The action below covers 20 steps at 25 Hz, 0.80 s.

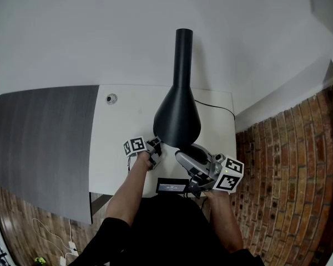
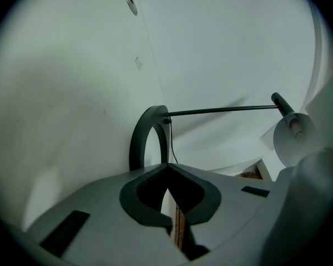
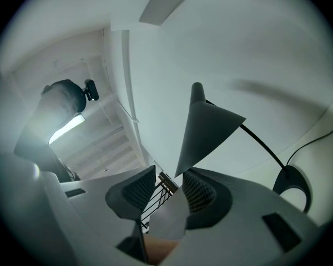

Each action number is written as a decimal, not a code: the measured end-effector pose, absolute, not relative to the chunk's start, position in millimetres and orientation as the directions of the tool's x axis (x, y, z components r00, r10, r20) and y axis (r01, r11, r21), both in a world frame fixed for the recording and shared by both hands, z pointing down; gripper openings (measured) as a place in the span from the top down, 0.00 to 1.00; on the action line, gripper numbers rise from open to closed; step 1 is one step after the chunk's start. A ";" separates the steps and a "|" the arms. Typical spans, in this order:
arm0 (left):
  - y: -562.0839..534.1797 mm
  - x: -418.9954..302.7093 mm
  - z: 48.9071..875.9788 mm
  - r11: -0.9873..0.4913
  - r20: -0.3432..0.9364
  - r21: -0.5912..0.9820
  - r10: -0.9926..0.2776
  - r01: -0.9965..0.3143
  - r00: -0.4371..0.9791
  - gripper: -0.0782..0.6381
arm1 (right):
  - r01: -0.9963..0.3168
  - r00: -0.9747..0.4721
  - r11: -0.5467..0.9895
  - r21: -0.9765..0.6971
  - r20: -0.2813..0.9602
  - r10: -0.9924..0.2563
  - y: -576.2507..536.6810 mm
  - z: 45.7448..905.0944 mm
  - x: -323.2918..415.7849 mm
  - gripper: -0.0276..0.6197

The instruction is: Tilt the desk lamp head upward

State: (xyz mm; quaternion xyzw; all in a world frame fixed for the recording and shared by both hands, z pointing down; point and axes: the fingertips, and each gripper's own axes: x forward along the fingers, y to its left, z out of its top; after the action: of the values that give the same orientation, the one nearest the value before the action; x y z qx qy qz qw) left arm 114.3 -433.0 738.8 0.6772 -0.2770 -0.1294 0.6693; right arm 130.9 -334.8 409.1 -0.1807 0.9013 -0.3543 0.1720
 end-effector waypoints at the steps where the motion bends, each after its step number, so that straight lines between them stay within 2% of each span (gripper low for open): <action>1: -433.0 114.1 738.7 0.048 0.195 0.978 -0.549 -0.203 0.813 0.88 | -0.200 -0.876 0.692 -0.694 -0.188 -0.443 -332.9 405.5 130.6 0.72; 20: -433.2 114.7 739.4 0.046 0.194 0.978 -0.547 -0.202 0.814 0.88 | -0.193 -0.888 0.825 -0.531 -0.264 -0.377 -311.0 328.0 129.1 0.72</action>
State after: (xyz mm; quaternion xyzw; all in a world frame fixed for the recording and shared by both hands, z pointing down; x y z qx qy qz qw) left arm 114.7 -433.2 739.4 0.6784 -0.2762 -0.1291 0.6684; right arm 129.1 -311.0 328.0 -0.1521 0.9378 -0.2537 0.1817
